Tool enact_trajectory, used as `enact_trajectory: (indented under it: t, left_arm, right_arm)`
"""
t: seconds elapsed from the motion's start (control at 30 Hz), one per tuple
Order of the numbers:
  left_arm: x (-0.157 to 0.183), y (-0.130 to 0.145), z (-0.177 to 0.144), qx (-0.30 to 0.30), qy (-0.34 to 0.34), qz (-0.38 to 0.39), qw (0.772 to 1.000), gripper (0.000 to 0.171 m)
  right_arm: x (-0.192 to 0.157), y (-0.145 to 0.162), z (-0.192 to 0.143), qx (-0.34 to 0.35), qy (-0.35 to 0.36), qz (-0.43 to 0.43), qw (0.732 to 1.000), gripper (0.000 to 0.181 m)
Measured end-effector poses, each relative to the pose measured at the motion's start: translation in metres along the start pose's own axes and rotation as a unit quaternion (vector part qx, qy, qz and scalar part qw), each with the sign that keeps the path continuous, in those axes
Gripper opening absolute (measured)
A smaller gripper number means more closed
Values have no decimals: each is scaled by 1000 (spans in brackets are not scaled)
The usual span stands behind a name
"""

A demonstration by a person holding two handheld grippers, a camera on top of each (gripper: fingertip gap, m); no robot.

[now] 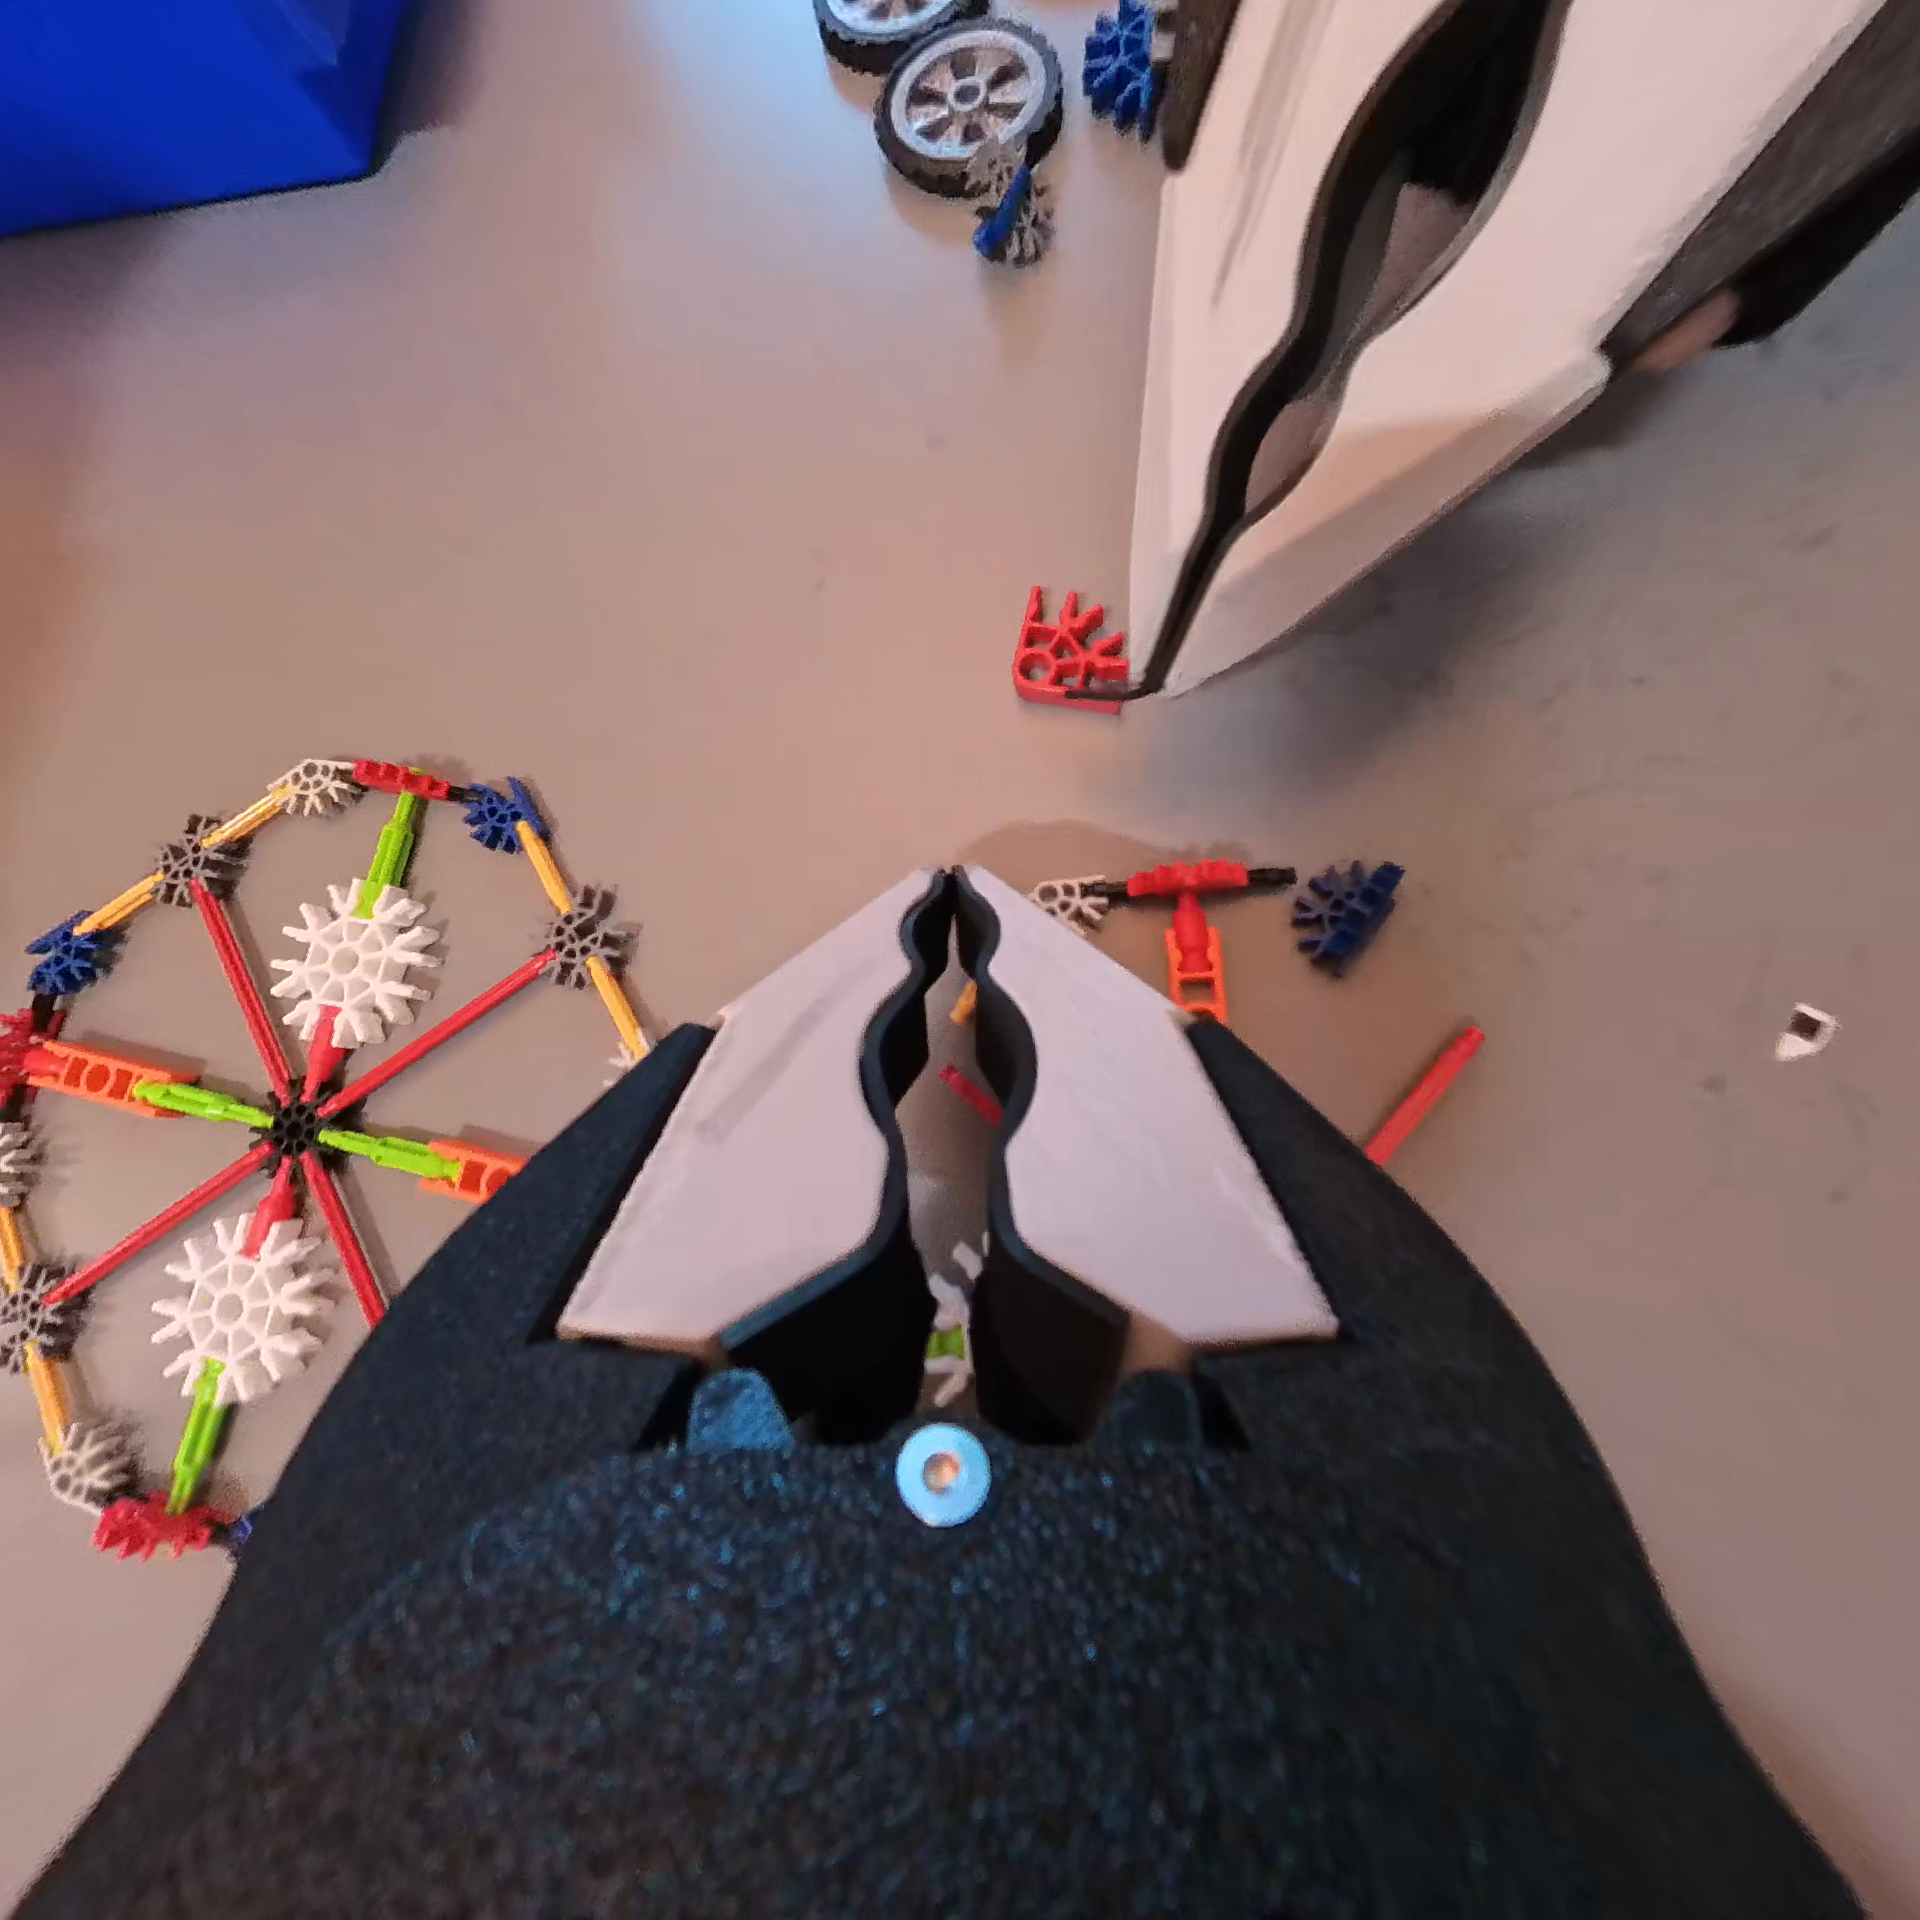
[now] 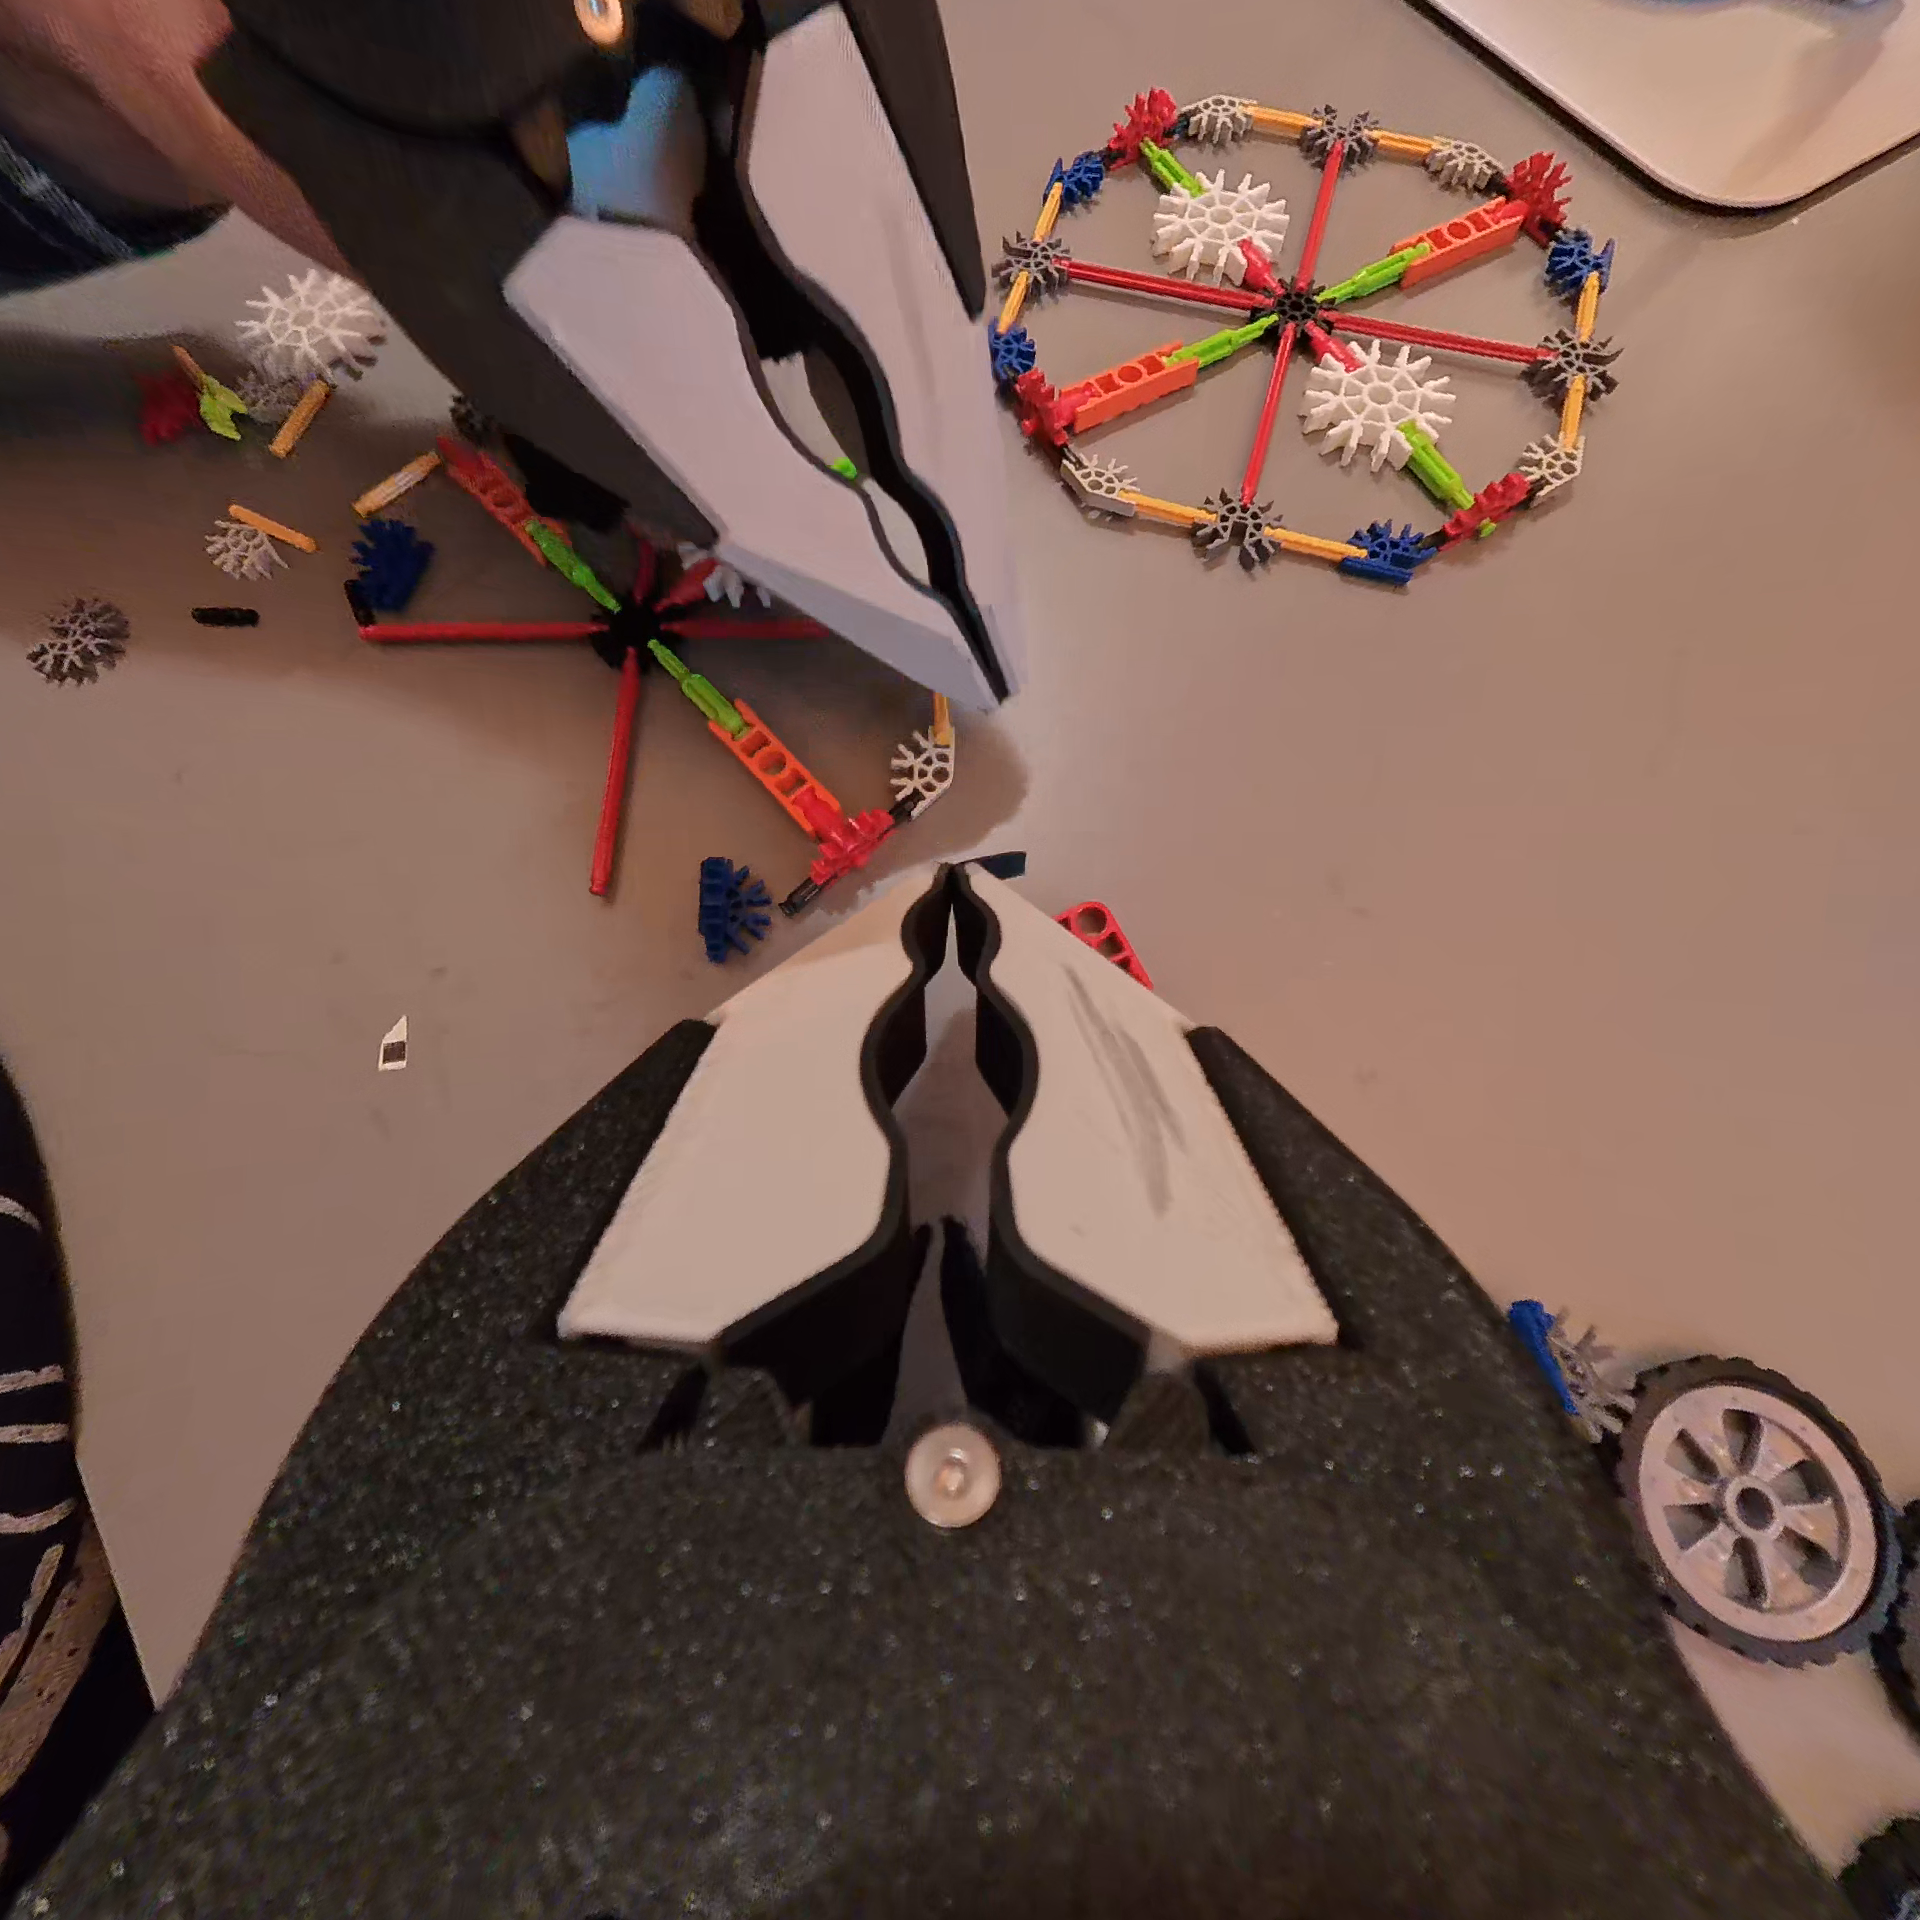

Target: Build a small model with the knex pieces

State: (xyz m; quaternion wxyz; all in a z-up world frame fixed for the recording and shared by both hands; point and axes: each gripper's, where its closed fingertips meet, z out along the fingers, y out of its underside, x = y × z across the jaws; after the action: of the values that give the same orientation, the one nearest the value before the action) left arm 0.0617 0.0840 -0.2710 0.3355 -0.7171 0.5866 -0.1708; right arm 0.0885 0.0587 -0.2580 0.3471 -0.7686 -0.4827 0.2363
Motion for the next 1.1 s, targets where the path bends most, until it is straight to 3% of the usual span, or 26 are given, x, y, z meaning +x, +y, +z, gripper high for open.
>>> enact_trajectory:
  t: [0.77,0.93,1.1]
  left_arm:
    - [13,16,0,-36,3,51,998,0]
    - [8,7,-14,-5,4,17,1000,0]
    - [10,14,-20,-23,17,19,999,0]
  right_arm:
    - [-1,4,2,5,-5,0,1000,0]
    - [-2,5,1,8,-6,1,1000,0]
    - [-3,5,2,9,-9,0,1000,0]
